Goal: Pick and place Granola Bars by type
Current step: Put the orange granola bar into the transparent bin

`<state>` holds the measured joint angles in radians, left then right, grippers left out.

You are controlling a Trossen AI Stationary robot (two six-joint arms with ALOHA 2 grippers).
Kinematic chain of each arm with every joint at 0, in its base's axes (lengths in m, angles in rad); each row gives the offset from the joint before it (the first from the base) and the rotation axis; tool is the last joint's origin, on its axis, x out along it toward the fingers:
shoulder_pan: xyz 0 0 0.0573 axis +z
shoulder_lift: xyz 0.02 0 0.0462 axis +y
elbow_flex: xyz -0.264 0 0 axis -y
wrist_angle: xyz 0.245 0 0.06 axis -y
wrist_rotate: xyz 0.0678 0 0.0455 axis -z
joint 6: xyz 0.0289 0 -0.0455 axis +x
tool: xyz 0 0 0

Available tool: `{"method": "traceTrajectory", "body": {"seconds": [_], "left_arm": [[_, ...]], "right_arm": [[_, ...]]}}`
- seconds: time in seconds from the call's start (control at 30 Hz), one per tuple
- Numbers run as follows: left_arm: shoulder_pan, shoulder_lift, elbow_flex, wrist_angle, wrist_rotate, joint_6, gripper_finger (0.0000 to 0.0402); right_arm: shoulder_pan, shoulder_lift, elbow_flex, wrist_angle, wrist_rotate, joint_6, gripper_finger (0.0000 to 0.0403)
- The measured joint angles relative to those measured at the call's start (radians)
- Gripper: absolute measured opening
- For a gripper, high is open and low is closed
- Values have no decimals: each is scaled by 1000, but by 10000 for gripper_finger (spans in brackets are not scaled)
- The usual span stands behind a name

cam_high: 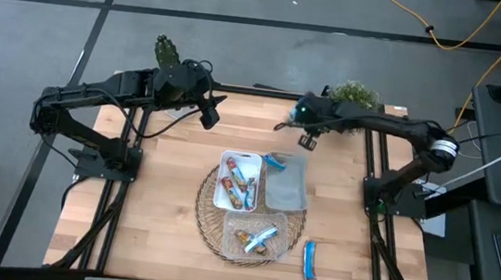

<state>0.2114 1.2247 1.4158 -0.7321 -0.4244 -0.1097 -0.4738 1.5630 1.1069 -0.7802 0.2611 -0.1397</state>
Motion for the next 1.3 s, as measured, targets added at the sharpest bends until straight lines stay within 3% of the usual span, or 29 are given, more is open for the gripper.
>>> {"method": "traceTrajectory", "body": {"seconds": [0.17,0.33,0.53,0.77,1.1,1.3], "left_arm": [[0,0,0,-1,0,0,173],[0,0,0,-2,0,26,173],[0,0,0,-5,5,26,173],[0,0,0,-15,17,27,173],[0,0,0,-50,34,27,173],[0,0,0,-75,37,27,173]], "right_arm": [[18,-121,96,-25,-33,39,42],[88,-263,174,-25,-144,43,42],[230,-429,214,6,-256,126,42],[418,-554,237,68,-259,224,40],[665,-459,239,325,-256,241,40],[771,-267,415,326,-256,239,40]]}}
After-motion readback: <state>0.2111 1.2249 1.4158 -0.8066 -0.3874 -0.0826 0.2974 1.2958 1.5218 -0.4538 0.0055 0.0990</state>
